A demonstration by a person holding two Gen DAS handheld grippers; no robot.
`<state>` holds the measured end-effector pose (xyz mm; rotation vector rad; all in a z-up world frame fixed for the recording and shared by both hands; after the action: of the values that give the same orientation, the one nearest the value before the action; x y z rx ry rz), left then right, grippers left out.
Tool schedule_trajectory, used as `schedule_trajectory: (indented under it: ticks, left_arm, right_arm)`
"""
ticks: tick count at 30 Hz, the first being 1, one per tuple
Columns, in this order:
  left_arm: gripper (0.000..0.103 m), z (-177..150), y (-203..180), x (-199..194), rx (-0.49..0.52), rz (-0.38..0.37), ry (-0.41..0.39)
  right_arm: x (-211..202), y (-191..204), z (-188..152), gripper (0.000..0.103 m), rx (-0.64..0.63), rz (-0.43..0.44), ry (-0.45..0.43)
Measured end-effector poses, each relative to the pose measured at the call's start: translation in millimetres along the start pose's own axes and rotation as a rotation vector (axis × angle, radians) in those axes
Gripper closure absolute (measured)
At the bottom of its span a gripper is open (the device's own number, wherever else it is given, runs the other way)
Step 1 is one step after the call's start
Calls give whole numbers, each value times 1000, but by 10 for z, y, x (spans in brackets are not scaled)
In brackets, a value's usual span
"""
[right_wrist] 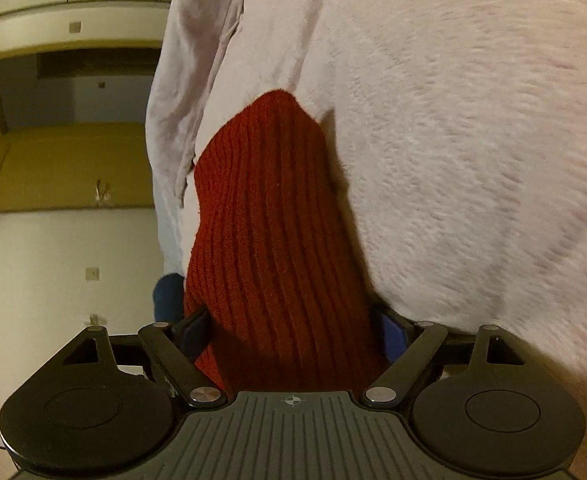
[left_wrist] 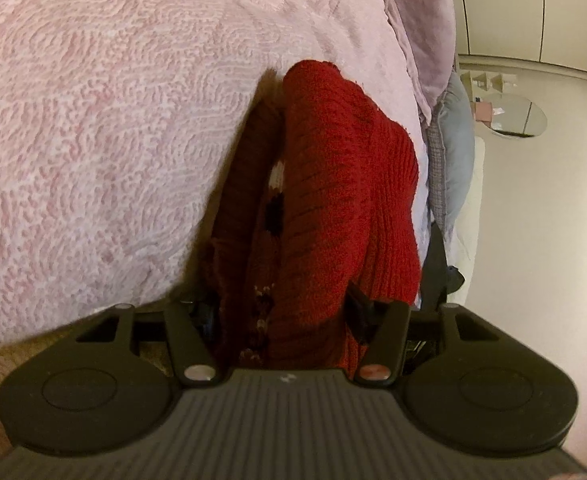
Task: Fold clothes
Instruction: 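Grasp the folded red sweater with both tools from opposite ends, then lift the red sweater with both tools and carry it toward the blue garment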
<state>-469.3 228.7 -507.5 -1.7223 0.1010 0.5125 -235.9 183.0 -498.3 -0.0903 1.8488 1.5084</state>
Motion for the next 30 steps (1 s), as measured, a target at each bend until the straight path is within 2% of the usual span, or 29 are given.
schedule_trajectory:
  ticks: [1, 4, 6, 12, 18, 22, 30]
  left_arm:
    - [53, 0, 0, -1, 3, 6, -8]
    - [62, -22, -51, -36, 37, 11, -23]
    - [64, -64, -118, -71, 63, 21, -27]
    - [66, -176, -464, -228, 108, -2, -41]
    - [66, -136, -791, -541, 130, -40, -64]
    - [66, 12, -950, -901, 144, -58, -88]
    - [66, 619, -1070, -2118, 174, -124, -151]
  right_arm:
    - [34, 32, 5, 22, -24, -5, 11]
    - [34, 96, 5, 34, -67, -7, 31]
    - [-30, 123, -16, 39, -70, 3, 32]
    - [-291, 285, -63, 41, -27, 74, 33]
    - [-408, 676, -90, 41, -29, 127, 35]
    - [-321, 1010, -179, 41, -25, 150, 34]
    - [390, 2111, -447, 41, -26, 212, 14]
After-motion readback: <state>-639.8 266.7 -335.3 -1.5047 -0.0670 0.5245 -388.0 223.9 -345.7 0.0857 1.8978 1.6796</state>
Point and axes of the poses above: each gripper's, at about its wrist camera, not at the fingertips, and x roughly the way its jaws point, y to its left, z to its top, the point moved 10 cm from there along x, roughly the way its jaws point, and after that the axes turned 9 degrees about -z, right-handed, at the moved point
